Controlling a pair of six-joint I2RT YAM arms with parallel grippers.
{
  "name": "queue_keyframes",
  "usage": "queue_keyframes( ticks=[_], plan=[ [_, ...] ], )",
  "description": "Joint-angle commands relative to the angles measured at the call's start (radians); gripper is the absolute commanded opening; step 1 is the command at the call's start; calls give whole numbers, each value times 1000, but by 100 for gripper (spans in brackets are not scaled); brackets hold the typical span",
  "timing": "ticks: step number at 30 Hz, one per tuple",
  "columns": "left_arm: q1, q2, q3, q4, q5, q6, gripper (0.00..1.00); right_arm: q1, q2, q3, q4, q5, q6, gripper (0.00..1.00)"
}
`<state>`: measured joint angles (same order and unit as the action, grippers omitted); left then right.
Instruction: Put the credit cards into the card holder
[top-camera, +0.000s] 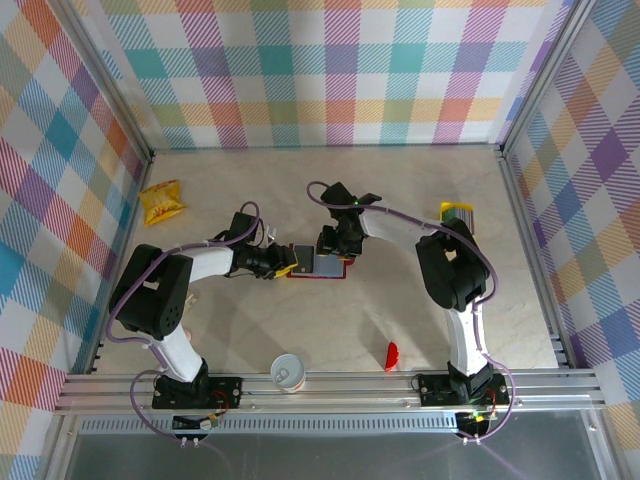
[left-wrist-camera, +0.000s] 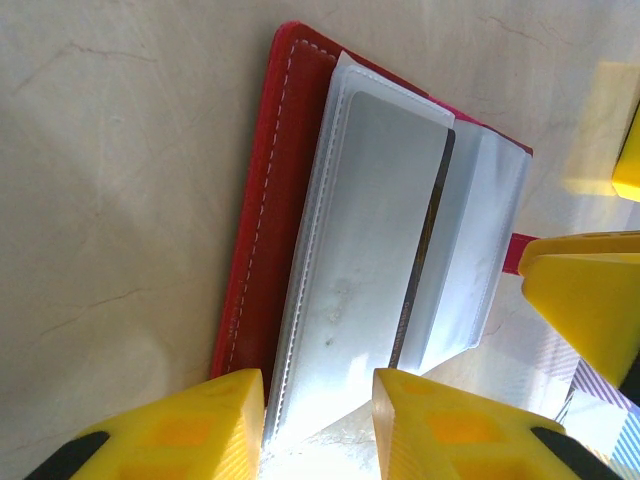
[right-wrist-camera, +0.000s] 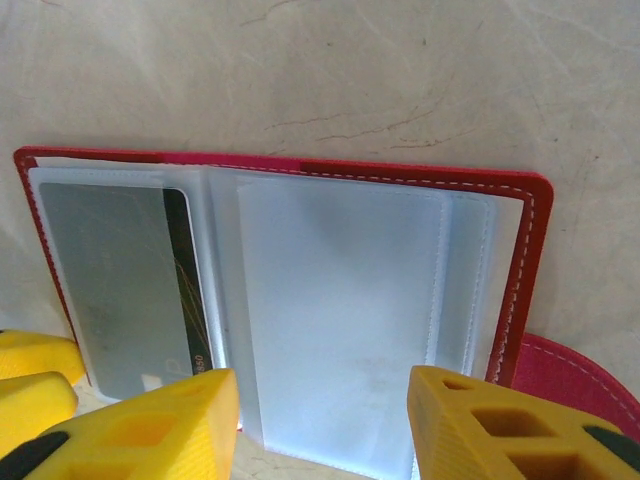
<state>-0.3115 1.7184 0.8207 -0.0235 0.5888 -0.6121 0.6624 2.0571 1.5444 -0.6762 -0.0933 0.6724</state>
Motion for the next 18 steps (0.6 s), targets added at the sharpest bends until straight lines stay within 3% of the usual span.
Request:
queue_keyframes(
  ticks=[1, 18],
  plan=[
    [0, -7, -8, 1, -3, 17, 34, 8, 25, -1, -31, 1, 8, 48],
    [0, -1, -8, 5, -1, 17, 34, 9, 83, 6, 11, -76, 23, 49]
  ],
)
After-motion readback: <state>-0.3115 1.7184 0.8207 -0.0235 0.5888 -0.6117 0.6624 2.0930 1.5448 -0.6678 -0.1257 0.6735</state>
